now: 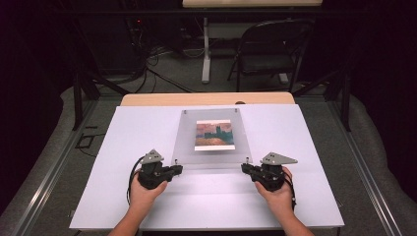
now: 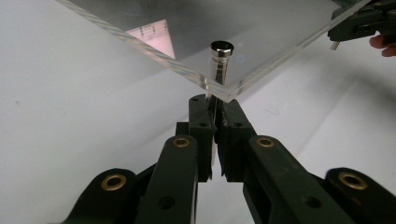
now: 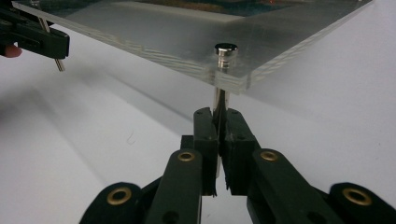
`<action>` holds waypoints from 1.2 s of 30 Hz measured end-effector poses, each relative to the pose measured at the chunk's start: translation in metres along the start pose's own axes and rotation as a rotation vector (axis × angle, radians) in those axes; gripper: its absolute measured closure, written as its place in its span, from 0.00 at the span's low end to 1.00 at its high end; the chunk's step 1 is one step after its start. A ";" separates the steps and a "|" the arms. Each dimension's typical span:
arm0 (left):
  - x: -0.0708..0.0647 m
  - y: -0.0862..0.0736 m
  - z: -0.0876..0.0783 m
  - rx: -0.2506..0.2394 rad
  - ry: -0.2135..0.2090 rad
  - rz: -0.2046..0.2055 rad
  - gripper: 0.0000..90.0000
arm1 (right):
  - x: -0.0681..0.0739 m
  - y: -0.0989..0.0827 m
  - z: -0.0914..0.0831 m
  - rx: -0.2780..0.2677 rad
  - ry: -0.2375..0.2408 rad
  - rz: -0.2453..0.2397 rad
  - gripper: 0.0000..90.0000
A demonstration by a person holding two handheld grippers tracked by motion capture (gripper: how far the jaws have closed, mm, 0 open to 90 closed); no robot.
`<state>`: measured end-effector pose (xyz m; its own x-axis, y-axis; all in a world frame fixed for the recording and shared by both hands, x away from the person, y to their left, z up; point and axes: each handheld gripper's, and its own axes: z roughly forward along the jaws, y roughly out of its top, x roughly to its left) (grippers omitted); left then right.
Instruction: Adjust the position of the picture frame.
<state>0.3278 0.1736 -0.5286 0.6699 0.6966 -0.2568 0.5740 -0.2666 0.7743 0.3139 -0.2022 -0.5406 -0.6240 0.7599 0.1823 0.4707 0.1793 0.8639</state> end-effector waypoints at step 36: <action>0.020 -0.006 0.025 0.053 0.064 -0.008 0.95 | -0.009 -0.003 0.033 0.076 -0.037 -0.010 0.94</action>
<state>0.3498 0.1724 -0.5524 0.6345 0.7397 -0.2240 0.6048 -0.2947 0.7399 0.3391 -0.1890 -0.5608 -0.6061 0.7800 0.1557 0.5115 0.2323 0.8273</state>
